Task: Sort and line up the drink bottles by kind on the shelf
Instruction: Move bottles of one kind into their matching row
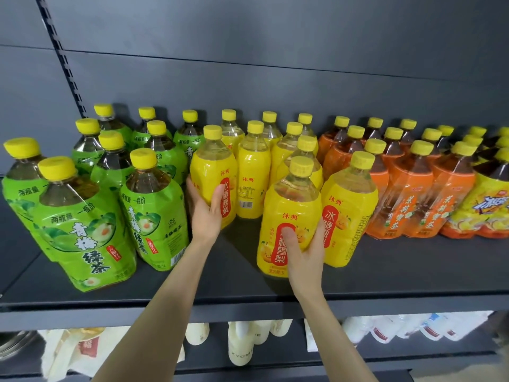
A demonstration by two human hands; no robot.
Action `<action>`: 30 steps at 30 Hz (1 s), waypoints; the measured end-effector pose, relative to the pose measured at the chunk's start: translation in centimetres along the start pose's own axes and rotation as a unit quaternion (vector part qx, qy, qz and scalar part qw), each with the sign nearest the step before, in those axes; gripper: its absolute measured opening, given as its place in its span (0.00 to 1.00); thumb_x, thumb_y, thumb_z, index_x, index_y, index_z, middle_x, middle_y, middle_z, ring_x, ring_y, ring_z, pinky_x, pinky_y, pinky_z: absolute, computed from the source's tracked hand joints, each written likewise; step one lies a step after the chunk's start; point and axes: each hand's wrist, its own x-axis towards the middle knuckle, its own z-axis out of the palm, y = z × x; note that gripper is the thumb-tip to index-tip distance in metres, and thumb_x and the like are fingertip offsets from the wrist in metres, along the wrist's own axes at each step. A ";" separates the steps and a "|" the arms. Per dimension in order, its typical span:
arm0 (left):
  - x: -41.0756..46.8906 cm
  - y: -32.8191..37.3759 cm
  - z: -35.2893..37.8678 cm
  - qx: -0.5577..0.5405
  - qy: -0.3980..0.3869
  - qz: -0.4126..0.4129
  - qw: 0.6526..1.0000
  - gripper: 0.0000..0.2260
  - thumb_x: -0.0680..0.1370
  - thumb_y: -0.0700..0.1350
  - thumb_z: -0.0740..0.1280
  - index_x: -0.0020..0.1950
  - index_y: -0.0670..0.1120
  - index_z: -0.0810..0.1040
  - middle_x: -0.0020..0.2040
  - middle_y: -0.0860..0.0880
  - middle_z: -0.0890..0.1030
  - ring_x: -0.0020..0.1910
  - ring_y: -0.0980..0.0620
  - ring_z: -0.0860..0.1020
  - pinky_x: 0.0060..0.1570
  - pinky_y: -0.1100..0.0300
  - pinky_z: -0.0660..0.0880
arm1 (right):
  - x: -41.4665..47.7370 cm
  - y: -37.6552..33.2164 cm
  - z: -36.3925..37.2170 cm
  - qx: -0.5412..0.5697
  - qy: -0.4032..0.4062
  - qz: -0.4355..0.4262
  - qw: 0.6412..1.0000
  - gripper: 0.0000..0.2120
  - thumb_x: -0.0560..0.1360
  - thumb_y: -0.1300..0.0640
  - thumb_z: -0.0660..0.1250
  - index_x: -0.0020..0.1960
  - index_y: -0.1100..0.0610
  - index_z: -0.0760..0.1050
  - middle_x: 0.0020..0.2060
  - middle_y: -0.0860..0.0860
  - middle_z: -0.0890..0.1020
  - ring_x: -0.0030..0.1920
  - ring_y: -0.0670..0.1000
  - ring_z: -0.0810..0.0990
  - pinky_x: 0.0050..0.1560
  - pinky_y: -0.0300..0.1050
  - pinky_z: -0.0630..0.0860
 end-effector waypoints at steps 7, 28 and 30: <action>0.2 0.2 0.7 -0.044 -0.095 0.003 0.994 0.42 0.72 0.70 0.58 0.77 0.52 0.45 0.74 0.47 0.63 0.70 0.46 0.66 0.66 0.48 0.68 | 0.0 0.0 -0.1 -0.005 -0.006 0.001 1.000 0.40 0.60 0.24 0.65 0.68 0.35 0.59 0.65 0.44 0.73 0.64 0.44 0.74 0.59 0.38 0.76; 2.4 -0.5 1.4 -0.028 -0.057 -0.059 0.996 0.31 0.77 0.56 0.64 0.76 0.48 0.57 0.68 0.46 0.71 0.66 0.47 0.72 0.65 0.44 0.70 | 0.0 0.4 0.5 -0.006 0.015 -0.006 1.000 0.43 0.62 0.25 0.66 0.71 0.41 0.59 0.66 0.47 0.73 0.65 0.47 0.74 0.62 0.45 0.76; 2.8 -0.5 1.3 -0.025 -0.063 -0.058 0.996 0.30 0.77 0.54 0.65 0.75 0.48 0.58 0.68 0.46 0.72 0.65 0.47 0.72 0.64 0.44 0.71 | 0.0 0.4 0.6 -0.006 0.017 -0.007 1.000 0.45 0.62 0.25 0.66 0.72 0.44 0.60 0.66 0.48 0.73 0.65 0.47 0.74 0.62 0.47 0.76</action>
